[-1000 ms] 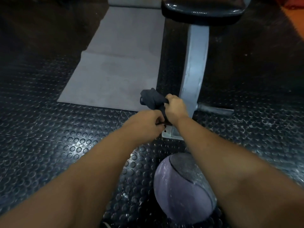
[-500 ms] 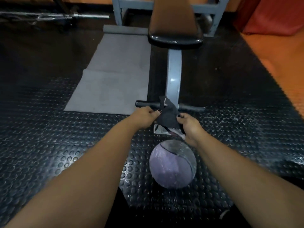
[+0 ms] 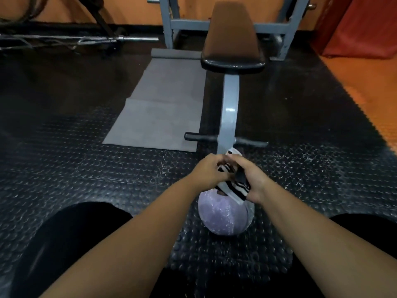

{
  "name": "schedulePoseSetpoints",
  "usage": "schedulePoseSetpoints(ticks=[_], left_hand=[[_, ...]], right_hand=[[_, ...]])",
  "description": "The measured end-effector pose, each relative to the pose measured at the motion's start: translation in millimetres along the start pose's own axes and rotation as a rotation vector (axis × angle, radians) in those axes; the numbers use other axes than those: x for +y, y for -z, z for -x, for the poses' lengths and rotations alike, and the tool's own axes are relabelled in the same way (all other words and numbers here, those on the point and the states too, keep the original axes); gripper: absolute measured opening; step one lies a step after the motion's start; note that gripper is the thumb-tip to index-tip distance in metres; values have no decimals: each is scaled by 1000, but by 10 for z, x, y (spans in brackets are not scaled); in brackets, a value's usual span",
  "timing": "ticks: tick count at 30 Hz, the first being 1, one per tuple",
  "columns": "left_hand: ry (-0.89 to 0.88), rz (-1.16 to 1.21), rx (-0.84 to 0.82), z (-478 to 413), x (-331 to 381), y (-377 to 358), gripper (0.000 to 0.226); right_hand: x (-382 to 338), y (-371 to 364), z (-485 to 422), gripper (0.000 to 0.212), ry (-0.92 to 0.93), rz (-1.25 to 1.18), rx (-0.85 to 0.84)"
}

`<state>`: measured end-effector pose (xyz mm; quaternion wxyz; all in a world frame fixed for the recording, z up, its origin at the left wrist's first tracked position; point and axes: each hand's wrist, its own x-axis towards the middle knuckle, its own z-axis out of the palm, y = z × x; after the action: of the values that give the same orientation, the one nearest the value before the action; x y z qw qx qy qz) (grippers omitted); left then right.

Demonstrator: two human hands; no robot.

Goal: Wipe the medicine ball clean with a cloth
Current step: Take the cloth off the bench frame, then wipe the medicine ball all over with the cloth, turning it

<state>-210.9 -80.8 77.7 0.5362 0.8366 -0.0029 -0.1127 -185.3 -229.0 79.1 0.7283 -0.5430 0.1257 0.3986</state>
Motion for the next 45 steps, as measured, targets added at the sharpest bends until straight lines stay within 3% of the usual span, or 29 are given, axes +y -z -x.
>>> schedulePoseSetpoints(ticks=[4,6,8,12,15,18,22,29,33,37,40,45], left_hand=[[182,41,238,23,-469,183,25],[286,46,289,16,-685,300,23],[377,-12,292,-2,-863,310,19],[353,-256,154,-162,-1019,-80,10],[116,-594,-32,-249,-977,-571,36],[-67,-790,-265,-278,-989,-989,60],[-4,-843,-344,-282,-1180,-1046,58],[22,-913,-174,-36,-1286,-810,46],[107,-795,120,114,-1430,-728,39],[247,-660,110,247,-1503,-667,68],[355,-616,174,344,-1616,-558,74],[466,-429,310,480,-1789,-288,76]], right_hand=[[-1,21,-137,27,43,16,339],[-33,150,-213,28,100,27,517],[-63,268,-204,31,108,-39,587],[-48,541,-270,32,83,-249,589],[11,717,-396,31,85,-246,622],[4,836,-600,33,96,-104,682],[32,818,-809,28,197,118,705],[96,618,-814,35,361,530,583],[102,595,-788,37,428,592,565],[184,598,-787,39,445,597,547],[262,586,-803,38,422,553,566],[379,484,-846,41,279,197,529]])
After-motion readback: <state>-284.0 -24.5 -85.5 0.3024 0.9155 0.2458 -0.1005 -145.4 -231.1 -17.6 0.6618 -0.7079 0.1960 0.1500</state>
